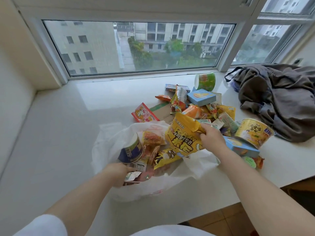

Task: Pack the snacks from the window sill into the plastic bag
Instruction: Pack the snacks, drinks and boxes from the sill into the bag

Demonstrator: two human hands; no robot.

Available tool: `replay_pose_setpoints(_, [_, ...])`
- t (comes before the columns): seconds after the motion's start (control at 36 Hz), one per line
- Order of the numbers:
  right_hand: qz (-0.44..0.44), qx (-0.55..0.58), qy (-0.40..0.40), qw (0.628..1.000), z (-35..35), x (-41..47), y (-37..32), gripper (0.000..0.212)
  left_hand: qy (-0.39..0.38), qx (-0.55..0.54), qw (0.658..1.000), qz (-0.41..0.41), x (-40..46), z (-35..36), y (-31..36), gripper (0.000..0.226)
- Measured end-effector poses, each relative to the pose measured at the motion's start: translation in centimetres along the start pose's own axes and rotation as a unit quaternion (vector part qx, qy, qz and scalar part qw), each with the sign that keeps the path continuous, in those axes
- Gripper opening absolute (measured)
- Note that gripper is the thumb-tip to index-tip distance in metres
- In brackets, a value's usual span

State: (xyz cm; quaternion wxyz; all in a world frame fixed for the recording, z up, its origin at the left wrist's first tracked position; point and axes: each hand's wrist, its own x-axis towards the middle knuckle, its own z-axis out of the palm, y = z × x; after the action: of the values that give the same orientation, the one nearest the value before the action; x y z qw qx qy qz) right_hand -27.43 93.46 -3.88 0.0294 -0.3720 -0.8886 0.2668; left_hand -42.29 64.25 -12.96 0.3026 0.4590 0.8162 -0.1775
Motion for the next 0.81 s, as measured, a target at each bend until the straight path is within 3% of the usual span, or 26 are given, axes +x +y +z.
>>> replay_pose_setpoints(0.14, [-0.019, 0.157, -0.094, 0.983, -0.5, -0.1, -1.4, 0.015, 0.029, 0.044, 0.998, -0.023, 0.4, 0.6, -0.3, 0.073])
replay_pose_setpoints(0.22, [-0.015, 0.214, -0.152, 0.965, 0.2, -0.5, -2.7, 0.013, 0.027, -0.081, 0.996, -0.024, -0.3, -1.0, 0.3, 0.092])
replay_pose_setpoints(0.25, [-0.014, 0.221, -0.164, 0.961, 0.7, -0.4, -2.9, 0.012, 0.051, -0.147, 0.987, -0.034, -0.6, -1.4, 0.3, 0.088])
replay_pose_setpoints(0.31, [-0.006, 0.242, -0.191, 0.951, 1.6, -0.6, -3.4, 0.013, 0.196, -0.2, 0.957, -0.076, -1.3, -2.1, -0.1, 0.058])
replay_pose_setpoints(0.36, [-0.013, 0.234, -0.205, 0.95, 2.4, -0.7, -4.0, 0.017, 0.334, -0.128, 0.923, -0.144, -1.6, -1.8, -1.0, 0.04])
replay_pose_setpoints(0.42, [-0.029, 0.216, -0.207, 0.954, 3.1, -0.8, -4.7, 0.021, 0.313, -0.096, 0.923, -0.204, -1.5, -0.9, -1.8, 0.032])
replay_pose_setpoints(0.5, [-0.045, 0.206, -0.223, 0.952, 4.0, -0.9, -6.0, 0.021, 0.186, -0.185, 0.925, -0.275, -0.9, 0.3, -2.4, 0.059])
replay_pose_setpoints(0.56, [-0.067, 0.18, -0.23, 0.954, 4.4, -0.8, -7.1, 0.019, 0.168, -0.263, 0.902, -0.3, -1.0, 0.6, -3.2, 0.073])
replay_pose_setpoints(0.69, [-0.081, 0.121, -0.263, 0.954, 6.0, -0.7, -9.6, 0.018, 0.25, -0.316, 0.853, -0.333, -1.9, 0.9, -5.7, 0.062])
replay_pose_setpoints(0.81, [-0.045, 0.153, -0.221, 0.962, 8.5, -0.5, -10.9, 0.012, 0.316, -0.41, 0.781, -0.351, -2.6, 1.0, -7.4, 0.042])
